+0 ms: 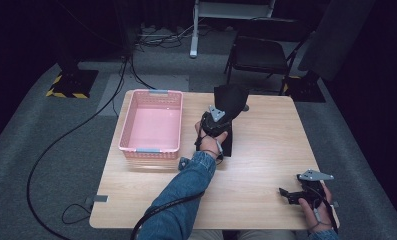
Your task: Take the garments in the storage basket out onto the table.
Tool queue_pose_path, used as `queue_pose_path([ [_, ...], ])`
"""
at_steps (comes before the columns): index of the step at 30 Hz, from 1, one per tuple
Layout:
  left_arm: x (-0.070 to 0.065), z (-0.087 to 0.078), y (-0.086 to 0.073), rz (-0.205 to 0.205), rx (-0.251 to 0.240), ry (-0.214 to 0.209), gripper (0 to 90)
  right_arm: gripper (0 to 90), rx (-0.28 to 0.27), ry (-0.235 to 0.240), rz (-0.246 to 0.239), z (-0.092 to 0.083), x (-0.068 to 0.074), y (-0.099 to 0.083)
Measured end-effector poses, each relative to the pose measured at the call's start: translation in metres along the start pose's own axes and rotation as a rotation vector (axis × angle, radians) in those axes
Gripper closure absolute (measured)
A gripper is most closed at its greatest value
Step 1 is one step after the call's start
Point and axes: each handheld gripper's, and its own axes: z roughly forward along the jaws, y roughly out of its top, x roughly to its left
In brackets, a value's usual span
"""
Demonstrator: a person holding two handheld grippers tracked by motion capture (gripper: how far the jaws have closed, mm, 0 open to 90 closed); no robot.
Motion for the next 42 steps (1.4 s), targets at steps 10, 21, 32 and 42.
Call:
queue_pose_path([
  [10,0.001,0.008,-0.012,-0.032,0.019,0.005,48.5,0.0,0.0,0.0,0.0,0.0,0.0,0.0],
  [21,-0.004,0.015,-0.022,-0.032,0.035,-0.002,48.3,0.0,0.0,0.0,0.0,0.0,0.0,0.0],
  [32,-0.007,0.022,-0.03,-0.075,0.095,-0.02,31.5,0.0,0.0,0.0,-0.001,0.0,0.0,0.0],
  [42,-0.005,0.014,-0.027,-0.107,0.078,-0.036,12.2,0.0,0.0,0.001,-0.002,0.0,0.0,0.0],
])
